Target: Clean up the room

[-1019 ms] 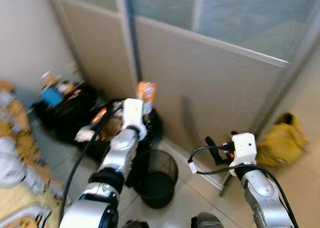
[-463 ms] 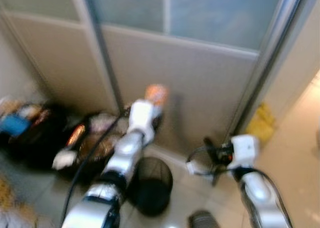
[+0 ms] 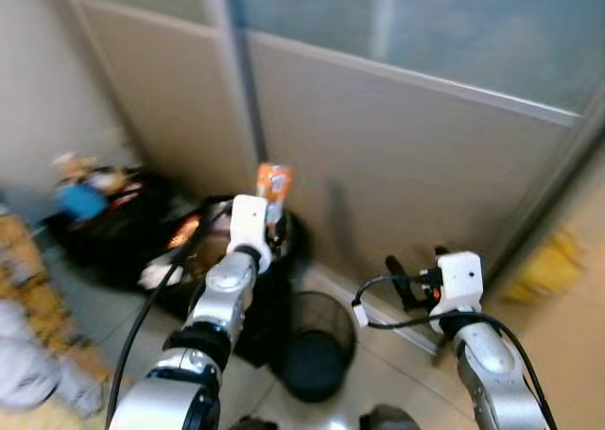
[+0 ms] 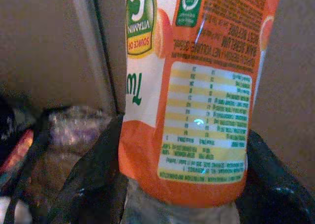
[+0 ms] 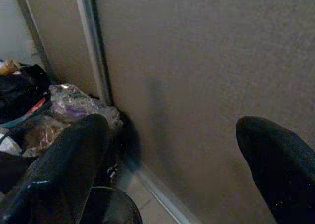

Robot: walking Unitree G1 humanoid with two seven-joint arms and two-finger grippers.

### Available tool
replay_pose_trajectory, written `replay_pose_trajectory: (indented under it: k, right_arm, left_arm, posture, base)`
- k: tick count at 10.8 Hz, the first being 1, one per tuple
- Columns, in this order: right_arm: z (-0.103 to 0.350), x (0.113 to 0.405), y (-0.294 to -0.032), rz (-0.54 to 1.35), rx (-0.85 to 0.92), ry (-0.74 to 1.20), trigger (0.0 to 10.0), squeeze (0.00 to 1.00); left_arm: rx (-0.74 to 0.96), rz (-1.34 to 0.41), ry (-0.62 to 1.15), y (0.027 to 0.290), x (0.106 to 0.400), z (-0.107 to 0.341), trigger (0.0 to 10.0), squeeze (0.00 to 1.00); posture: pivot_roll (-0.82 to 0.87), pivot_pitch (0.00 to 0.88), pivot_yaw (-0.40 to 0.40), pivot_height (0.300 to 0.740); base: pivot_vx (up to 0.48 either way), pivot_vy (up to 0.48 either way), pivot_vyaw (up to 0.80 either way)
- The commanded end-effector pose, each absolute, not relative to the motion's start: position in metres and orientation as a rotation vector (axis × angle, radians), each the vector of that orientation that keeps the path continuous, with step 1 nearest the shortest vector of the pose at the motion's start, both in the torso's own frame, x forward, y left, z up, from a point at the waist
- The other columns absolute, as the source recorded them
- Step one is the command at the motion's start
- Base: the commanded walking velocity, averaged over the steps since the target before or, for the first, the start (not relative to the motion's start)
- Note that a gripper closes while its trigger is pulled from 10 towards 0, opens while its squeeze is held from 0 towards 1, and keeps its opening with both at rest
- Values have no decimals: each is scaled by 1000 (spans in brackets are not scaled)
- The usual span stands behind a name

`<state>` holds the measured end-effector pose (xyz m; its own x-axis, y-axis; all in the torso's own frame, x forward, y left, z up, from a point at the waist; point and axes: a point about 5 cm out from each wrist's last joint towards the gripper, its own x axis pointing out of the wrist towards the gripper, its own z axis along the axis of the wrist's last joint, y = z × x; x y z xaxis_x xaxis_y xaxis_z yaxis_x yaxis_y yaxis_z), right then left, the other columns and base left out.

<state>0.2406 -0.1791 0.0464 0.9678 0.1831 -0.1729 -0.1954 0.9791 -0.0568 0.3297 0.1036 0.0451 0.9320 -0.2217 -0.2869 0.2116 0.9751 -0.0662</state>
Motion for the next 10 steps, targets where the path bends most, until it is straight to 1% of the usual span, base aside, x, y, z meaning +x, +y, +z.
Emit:
replay_pose_trajectory:
  k: [1,2,3,4,5,6,7,8,9,10]
  right_arm:
    - [46,237,-180,198,-82,177,10000,0]
    - [44,226,-178,226,-87,199,10000,0]
    - [43,219,-177,235,-95,209,10000,0]
    - [41,204,-180,219,-90,222,10000,0]
    - [37,174,-179,248,-108,261,10000,0]
    - [33,154,-179,262,-101,307,10000,0]
    - [34,145,-177,249,-79,319,10000,0]
    - [36,138,-176,260,-62,338,10000,0]
    - [37,127,-175,278,-67,368,10000,0]
    - [35,123,-178,260,-69,381,10000,0]
  left_arm:
    - [-47,-233,311,96,337,52,10000,0]
    - [-28,-287,433,80,335,44,10000,0]
    - [-18,-329,470,69,334,42,10000,0]
    - [16,-323,494,62,332,41,10000,0]
    - [113,-314,486,60,330,39,10000,0]
    - [136,-289,490,61,330,38,10000,0]
    - [145,-241,489,67,332,38,10000,0]
    - [144,-219,505,71,333,37,10000,788]
    - [108,-262,551,64,328,32,10000,1000]
    - [136,-310,531,54,327,35,10000,1000]
  posture:
    - [-300,0,88,700]
    - [-319,24,75,700]
    - [-337,45,74,700]
    - [-367,68,79,700]
    - [-396,89,82,700]
    - [-414,100,85,700]
    - [-437,116,90,700]
    - [-450,135,88,700]
    - [-465,148,91,700]
    - [-469,145,96,700]
  base:
    - [0,0,-744]
    - [0,0,0]
    - [0,0,0]
    - [0,0,0]
    - [0,0,0]
    - [0,0,0]
    - [0,0,0]
    - [0,0,0]
    - [0,0,0]
    - [0,0,0]
